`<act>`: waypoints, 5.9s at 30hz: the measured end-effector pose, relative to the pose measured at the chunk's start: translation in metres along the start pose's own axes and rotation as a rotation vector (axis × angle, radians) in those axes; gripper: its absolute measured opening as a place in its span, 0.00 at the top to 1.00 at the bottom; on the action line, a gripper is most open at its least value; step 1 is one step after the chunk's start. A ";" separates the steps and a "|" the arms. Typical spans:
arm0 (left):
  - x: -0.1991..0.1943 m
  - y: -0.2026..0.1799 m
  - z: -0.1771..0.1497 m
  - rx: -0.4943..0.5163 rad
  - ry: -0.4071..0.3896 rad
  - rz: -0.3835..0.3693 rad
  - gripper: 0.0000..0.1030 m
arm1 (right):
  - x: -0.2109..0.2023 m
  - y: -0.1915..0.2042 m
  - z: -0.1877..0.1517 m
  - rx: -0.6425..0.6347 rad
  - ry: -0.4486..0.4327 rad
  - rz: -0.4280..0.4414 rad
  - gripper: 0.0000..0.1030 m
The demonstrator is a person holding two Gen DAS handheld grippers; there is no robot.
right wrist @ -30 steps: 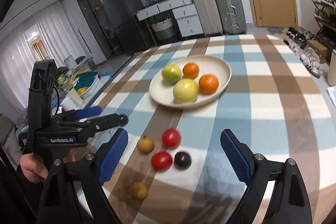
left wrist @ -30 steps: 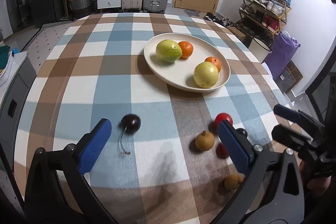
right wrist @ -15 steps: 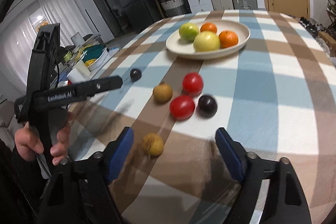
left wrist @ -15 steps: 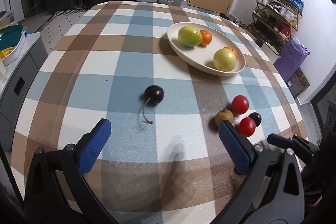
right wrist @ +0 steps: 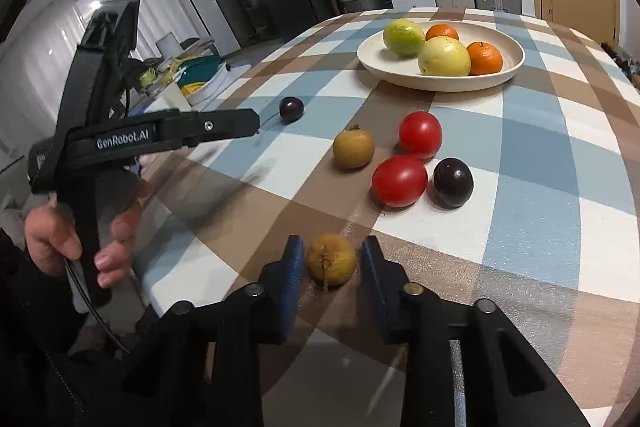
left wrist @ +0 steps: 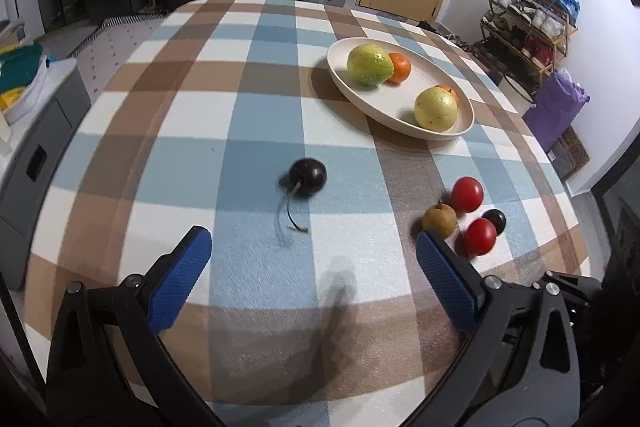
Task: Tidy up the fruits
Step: 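Move both tools back to the loose fruits and grasp a brown pear with the right gripper, then lift the brown pear with the right gripper while the left gripper grasps a dark cherry, then carry the pear and cherry to the plate and open both grippers, then move both tools back toward the tomatoes, plum and pear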
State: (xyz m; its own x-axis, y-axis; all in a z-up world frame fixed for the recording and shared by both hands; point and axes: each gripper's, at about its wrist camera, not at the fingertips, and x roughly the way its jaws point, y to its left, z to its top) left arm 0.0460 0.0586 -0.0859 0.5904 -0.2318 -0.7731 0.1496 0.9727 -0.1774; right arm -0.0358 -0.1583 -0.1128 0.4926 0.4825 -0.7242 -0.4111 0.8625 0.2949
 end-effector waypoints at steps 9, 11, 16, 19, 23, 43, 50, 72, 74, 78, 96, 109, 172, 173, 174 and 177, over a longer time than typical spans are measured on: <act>0.007 0.009 0.021 0.007 -0.006 0.022 0.01 | -0.006 0.004 0.001 -0.026 -0.030 -0.008 0.76; 0.011 0.010 0.024 0.016 -0.001 0.028 0.01 | -0.008 0.003 0.003 -0.025 -0.038 -0.005 0.76; 0.030 0.008 0.032 0.034 0.051 0.005 0.01 | -0.013 -0.002 0.009 -0.008 -0.057 -0.005 0.76; 0.038 0.007 0.035 0.036 0.062 -0.019 0.01 | -0.013 -0.007 0.012 0.006 -0.054 -0.007 0.76; 0.051 0.005 0.038 0.044 0.087 -0.027 0.01 | -0.014 -0.014 0.014 0.023 -0.058 -0.010 0.76; 0.064 0.010 0.037 0.067 0.074 -0.021 0.64 | -0.016 -0.025 0.019 0.053 -0.068 -0.048 0.76; 0.059 0.003 0.037 0.059 0.080 -0.070 0.77 | -0.016 -0.028 0.021 0.064 -0.082 -0.040 0.76; 0.042 -0.027 0.101 0.071 -0.003 -0.156 0.77 | -0.041 -0.056 0.111 0.069 -0.232 0.003 0.76; 0.044 -0.031 0.114 0.072 -0.009 -0.169 0.77 | -0.040 -0.062 0.124 0.079 -0.243 0.013 0.76; 0.051 -0.043 0.135 0.090 -0.018 -0.188 0.77 | -0.036 -0.076 0.150 0.090 -0.266 -0.029 0.76; 0.124 -0.099 0.184 0.167 0.091 -0.260 0.77 | 0.016 -0.141 0.214 0.178 -0.197 -0.063 0.75; 0.157 -0.113 0.180 0.214 0.153 -0.267 0.77 | 0.052 -0.164 0.204 0.225 -0.122 -0.063 0.75; -0.010 -0.046 0.031 0.049 -0.044 -0.028 0.01 | -0.059 -0.055 0.067 0.140 -0.194 -0.179 0.01; -0.009 -0.043 0.028 0.039 -0.039 -0.029 0.01 | -0.058 -0.056 0.064 0.145 -0.187 -0.178 0.01; -0.009 -0.041 0.026 0.031 -0.037 -0.030 0.01 | -0.055 -0.056 0.061 0.153 -0.178 -0.176 0.01; -0.007 -0.032 0.018 0.009 -0.027 -0.024 0.01 | -0.048 -0.056 0.054 0.165 -0.161 -0.184 0.01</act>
State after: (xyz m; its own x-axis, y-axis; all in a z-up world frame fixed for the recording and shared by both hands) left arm 0.0515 0.0292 -0.0643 0.6079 -0.2550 -0.7520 0.1707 0.9669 -0.1899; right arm 0.0050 -0.2214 -0.0606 0.6681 0.3226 -0.6706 -0.1802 0.9445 0.2748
